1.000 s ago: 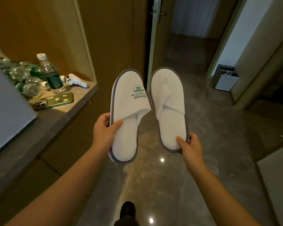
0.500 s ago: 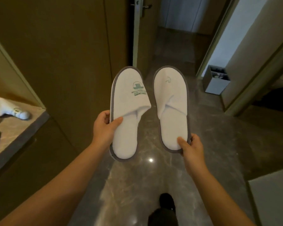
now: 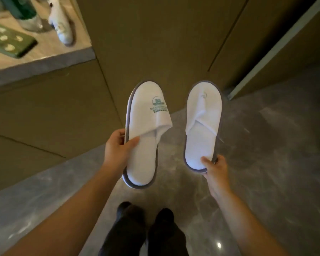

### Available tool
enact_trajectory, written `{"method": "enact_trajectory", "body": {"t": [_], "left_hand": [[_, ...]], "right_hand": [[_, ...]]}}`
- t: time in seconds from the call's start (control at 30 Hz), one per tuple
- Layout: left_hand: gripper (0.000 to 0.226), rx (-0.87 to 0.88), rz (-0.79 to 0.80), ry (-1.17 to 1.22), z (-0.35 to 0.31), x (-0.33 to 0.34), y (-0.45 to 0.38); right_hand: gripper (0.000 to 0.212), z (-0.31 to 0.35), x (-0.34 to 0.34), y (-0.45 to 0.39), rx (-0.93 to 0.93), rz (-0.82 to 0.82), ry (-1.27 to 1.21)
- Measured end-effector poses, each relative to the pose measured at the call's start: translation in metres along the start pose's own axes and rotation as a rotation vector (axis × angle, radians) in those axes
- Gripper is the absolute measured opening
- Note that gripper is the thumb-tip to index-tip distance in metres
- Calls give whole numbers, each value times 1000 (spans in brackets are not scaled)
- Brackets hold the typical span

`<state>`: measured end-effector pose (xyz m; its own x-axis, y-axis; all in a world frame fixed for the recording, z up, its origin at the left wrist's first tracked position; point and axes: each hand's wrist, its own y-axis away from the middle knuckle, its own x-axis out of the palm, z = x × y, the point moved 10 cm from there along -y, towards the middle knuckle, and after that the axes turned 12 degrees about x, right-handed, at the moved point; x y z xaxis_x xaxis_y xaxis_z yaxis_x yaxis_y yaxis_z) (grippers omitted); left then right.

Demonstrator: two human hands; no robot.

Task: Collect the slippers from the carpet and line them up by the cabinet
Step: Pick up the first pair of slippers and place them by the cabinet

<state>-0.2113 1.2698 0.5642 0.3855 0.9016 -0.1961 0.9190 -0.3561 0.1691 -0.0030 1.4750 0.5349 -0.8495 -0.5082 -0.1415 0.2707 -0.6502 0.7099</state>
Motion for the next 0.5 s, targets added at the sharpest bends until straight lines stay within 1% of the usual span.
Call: {"method": "enact_trajectory", "body": {"t": [0.03,0.07,0.17,0.27,0.37,0.5], "left_hand": [[19,-26,-23,-9,14,-6,-1],[17,-54,-36,-12,30,-11,-2],[16,-133,-25,0,80,-12,-13],[19,-163,2,-5,133,-3,-32],[16,-206,3,22,201,17,-47],[15,-256,-32,81,309,47,-64]], "right_hand": [[13,-6,11,-12,18,14,33],[12,-13,20,-24,34,18,61],[16,-35,48,-63,66,11,99],[22,-64,78,-108,77,35,90],[23,-107,105,-165,119,56,68],[18,-184,142,-249,155,115,72]]}}
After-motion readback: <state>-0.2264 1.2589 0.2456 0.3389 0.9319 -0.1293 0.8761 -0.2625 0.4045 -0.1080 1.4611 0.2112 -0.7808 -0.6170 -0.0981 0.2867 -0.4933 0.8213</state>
